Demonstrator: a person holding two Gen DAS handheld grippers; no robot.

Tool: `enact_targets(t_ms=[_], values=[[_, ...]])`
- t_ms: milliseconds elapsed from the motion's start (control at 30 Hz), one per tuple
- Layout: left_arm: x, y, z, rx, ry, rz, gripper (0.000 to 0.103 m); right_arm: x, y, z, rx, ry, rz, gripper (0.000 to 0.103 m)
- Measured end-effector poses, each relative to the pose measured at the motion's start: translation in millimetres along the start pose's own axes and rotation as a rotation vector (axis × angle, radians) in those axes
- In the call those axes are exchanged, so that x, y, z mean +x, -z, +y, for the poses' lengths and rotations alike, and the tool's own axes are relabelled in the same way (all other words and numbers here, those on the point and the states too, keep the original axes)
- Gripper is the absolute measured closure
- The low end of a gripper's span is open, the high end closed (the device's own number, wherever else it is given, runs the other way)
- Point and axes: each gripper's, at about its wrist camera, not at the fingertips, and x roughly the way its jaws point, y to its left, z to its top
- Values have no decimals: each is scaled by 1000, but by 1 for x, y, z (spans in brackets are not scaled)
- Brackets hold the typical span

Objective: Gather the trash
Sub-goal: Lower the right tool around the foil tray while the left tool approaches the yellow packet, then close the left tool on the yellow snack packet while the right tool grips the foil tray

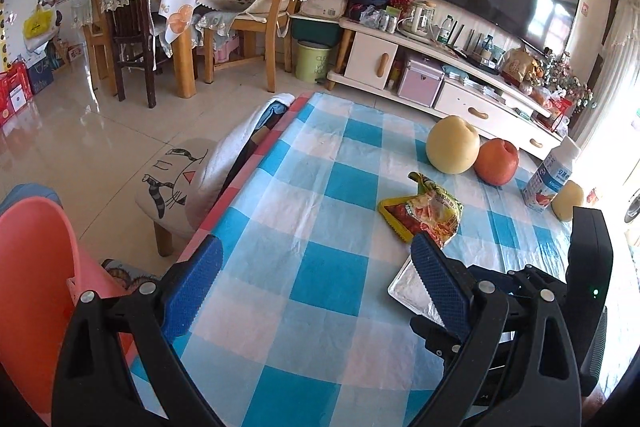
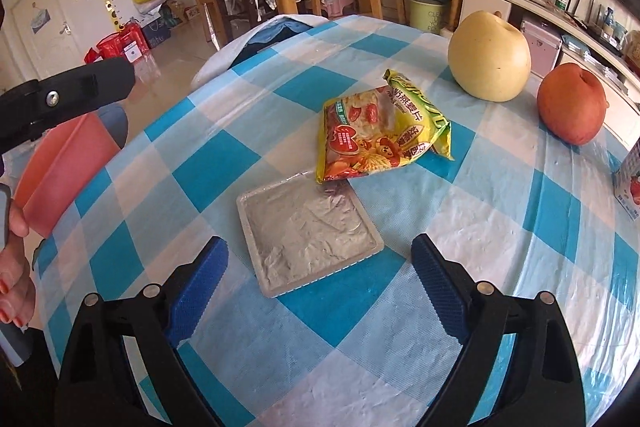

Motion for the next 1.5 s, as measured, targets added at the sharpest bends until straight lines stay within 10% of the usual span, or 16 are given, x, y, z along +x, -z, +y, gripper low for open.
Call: enact_targets(t_ms=[133,1100,1500], values=[[7,0,-2,-2,-16,14,8,-1,0,3,-37,11,-8,34],[74,1,-92,377,68,12,8,-58,48,-83,103,213,1,35],[120,3,-122,516,67,125,8,-65,59,-93,127,176,-6,34]])
